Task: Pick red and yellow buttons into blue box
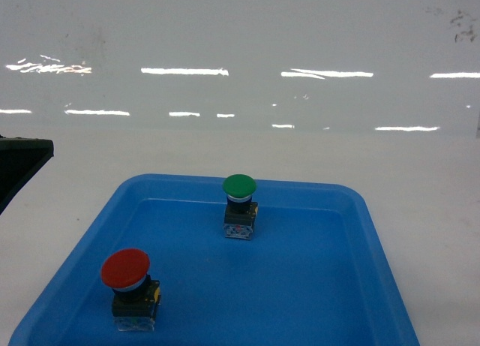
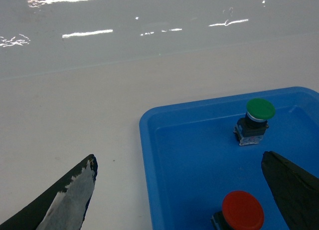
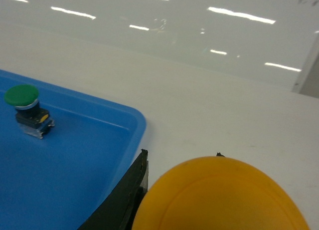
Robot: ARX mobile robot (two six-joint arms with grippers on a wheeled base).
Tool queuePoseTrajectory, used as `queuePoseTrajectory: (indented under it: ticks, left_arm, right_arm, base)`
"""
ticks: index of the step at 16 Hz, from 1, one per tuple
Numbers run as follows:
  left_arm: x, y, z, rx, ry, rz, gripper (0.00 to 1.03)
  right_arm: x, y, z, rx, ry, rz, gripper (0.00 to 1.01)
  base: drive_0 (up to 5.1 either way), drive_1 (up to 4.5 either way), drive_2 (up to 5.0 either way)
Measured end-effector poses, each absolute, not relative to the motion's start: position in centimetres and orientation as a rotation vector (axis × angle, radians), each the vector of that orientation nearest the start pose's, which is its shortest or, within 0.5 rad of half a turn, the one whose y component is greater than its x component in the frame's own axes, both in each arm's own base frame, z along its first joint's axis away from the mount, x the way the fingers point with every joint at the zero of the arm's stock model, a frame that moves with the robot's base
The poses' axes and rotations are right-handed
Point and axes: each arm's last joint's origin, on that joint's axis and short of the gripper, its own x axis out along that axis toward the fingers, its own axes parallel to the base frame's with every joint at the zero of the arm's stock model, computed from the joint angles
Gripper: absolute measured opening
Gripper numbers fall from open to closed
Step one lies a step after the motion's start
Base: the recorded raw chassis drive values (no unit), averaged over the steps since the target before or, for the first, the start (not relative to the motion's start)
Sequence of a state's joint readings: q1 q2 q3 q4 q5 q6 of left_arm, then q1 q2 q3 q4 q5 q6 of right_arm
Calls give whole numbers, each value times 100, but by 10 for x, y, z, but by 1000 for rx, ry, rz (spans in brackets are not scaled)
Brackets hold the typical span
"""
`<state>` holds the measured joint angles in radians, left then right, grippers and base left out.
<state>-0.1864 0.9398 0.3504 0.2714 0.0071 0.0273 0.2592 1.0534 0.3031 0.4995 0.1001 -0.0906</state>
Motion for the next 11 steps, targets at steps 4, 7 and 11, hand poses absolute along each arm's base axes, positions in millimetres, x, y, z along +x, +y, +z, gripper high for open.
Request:
queuePoseTrajectory:
  ticks: [4,7,11]
  left_arm:
    - [190,-36,200,56,315,-196,98]
    - [190,-36,200,55,315,-196,98]
    - [188,-43,194,71,397,-221,98]
  right_arm:
    - [153,26,182,-163,172,55,35]
    - [133,18,180,-158,135,-25,35]
    - [131,18,180,-157,125,-25,35]
  base:
    - [0,0,0]
    - [0,0,0]
    - [0,0,0]
